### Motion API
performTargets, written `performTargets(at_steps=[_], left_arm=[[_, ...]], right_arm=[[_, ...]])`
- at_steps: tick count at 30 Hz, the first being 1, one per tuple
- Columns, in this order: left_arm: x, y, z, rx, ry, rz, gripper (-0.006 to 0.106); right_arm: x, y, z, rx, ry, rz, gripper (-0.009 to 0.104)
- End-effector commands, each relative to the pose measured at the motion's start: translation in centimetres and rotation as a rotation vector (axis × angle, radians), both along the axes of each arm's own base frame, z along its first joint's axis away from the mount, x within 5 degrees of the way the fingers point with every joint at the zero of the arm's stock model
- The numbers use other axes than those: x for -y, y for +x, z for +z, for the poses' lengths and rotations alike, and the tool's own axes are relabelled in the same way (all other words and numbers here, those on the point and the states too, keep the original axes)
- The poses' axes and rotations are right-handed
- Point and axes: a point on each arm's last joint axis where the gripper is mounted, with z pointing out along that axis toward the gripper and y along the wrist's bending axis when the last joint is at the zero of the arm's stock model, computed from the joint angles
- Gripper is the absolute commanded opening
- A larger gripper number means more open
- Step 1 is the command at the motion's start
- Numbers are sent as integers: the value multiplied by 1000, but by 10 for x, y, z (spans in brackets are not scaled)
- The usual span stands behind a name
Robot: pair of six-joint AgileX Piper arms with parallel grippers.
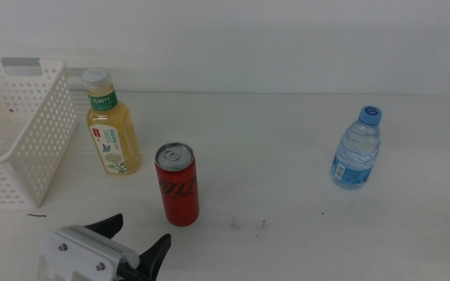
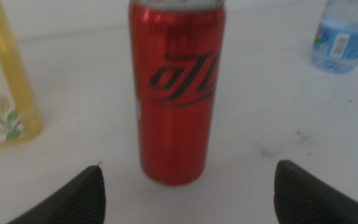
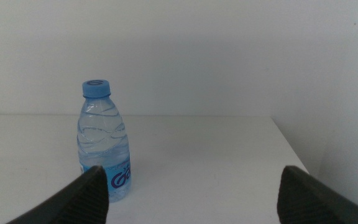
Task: Use arms to grab the bottles and put them into the dustbin to the left of the table.
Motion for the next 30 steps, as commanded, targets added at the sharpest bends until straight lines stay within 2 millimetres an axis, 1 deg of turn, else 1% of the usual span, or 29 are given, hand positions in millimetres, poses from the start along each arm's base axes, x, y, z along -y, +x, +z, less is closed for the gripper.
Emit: performTargets(at_steps=[1,8,24,30], left_arm=[[-2,1,-3,-16,-17,32,91],[-3,2,-13,-66,5,51,91],[-5,3,-7,-42,-20,78,91],[-2,1,-7,-39,-14,43,91]], right_arm=[[0,0,-1,4,-9,-8,93],[0,0,-1,4,-9,-8,93],[0,0,-1,4,-9,-8,93],[0,0,-1,4,-9,-8,93]])
